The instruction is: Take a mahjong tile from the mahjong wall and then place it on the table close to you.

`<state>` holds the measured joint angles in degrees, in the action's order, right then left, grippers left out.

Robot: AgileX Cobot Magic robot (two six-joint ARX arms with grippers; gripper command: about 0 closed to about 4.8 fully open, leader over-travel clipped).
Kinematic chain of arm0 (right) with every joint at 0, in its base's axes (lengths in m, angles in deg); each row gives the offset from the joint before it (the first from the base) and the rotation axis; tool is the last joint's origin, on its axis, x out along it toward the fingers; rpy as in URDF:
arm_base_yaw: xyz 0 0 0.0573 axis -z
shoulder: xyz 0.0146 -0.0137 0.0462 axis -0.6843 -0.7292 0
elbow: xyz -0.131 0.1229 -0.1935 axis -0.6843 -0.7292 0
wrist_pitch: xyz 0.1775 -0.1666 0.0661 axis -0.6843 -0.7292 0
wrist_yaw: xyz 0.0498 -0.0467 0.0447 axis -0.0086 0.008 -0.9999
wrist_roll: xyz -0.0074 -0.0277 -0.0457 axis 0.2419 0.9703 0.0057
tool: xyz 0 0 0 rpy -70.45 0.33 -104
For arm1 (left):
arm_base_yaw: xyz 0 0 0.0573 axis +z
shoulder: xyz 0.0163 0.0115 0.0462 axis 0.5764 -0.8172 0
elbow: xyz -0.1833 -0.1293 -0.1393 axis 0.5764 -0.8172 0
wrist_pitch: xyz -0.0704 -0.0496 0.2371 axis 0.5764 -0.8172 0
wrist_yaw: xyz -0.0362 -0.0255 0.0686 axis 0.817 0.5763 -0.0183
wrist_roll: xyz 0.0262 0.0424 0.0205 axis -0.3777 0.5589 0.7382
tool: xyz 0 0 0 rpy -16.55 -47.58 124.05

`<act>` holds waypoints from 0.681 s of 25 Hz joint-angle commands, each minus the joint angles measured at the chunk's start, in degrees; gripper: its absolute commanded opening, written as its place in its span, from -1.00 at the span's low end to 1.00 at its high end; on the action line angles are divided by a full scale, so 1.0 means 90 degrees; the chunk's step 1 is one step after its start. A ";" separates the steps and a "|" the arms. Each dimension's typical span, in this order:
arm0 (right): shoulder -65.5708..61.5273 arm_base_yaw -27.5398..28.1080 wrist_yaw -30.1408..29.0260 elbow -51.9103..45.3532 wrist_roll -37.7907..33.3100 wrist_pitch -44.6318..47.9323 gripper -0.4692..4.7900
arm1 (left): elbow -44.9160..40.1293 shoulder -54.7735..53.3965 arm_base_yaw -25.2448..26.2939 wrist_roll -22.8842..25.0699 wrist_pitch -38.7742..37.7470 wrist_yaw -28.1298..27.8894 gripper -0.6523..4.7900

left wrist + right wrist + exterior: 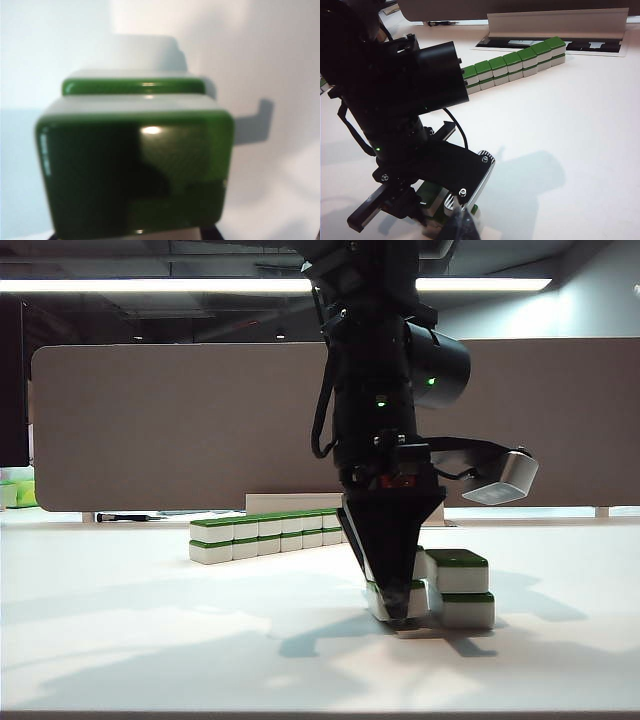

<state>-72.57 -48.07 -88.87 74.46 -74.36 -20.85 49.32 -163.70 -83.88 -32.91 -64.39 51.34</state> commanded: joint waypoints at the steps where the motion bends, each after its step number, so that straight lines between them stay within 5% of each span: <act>1: 0.0007 -0.0002 0.0007 0.0027 0.0002 0.0104 -0.83 | -0.0080 -0.0165 0.0046 0.0005 0.0170 -0.0202 -0.20; 12: 0.0007 -0.0002 0.0007 0.0027 0.0002 0.0104 -0.83 | -0.0080 -0.0357 0.0107 0.0000 -0.0233 -0.0323 -0.19; 15: 0.0010 -0.0002 0.0007 0.0027 0.0002 0.0104 -0.83 | -0.0080 -0.0364 0.0109 0.0000 -0.0267 -0.0325 0.24; 17: 0.0010 -0.0002 0.0007 0.0027 0.0002 0.0104 -0.83 | -0.0080 -0.0364 0.0104 -0.0005 -0.0267 -0.0323 0.29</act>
<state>-72.55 -48.07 -88.87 74.46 -74.36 -20.85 50.01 -164.62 -83.25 -32.85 -66.05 50.25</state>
